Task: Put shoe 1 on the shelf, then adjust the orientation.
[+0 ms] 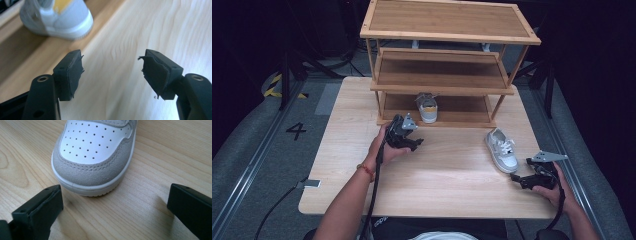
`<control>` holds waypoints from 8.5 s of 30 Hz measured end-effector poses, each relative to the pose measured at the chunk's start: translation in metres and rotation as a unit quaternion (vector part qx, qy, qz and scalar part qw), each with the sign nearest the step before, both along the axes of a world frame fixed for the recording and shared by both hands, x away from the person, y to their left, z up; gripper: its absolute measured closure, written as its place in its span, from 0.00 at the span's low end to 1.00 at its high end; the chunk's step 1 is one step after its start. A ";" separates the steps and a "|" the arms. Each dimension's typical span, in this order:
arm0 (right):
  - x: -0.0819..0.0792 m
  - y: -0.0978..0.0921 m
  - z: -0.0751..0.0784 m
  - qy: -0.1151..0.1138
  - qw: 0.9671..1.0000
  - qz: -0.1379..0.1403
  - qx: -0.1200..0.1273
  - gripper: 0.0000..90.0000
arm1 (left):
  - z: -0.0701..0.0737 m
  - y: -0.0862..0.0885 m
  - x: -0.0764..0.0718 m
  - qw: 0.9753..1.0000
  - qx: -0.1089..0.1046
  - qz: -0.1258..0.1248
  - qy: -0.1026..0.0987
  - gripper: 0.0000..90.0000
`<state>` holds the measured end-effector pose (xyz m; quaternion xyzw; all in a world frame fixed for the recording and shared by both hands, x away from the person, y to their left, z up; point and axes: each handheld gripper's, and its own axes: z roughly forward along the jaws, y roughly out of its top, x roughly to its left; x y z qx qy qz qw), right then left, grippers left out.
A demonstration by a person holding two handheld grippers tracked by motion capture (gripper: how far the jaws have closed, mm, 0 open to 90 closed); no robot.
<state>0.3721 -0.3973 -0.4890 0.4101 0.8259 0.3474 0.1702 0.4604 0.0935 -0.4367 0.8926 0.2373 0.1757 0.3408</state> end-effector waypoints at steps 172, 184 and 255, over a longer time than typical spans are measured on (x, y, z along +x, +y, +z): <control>0.007 0.144 0.066 0.123 0.967 0.202 -0.097 0.80 | -0.046 0.129 -0.105 0.995 -0.042 0.044 0.077 0.17; 0.026 0.163 0.085 0.052 0.961 0.237 -0.135 0.80 | -0.046 0.129 -0.105 0.995 -0.041 0.045 0.076 0.17; 0.154 0.204 0.083 -0.039 0.987 0.145 -0.060 0.36 | -0.046 0.129 -0.105 0.995 -0.041 0.049 0.074 0.17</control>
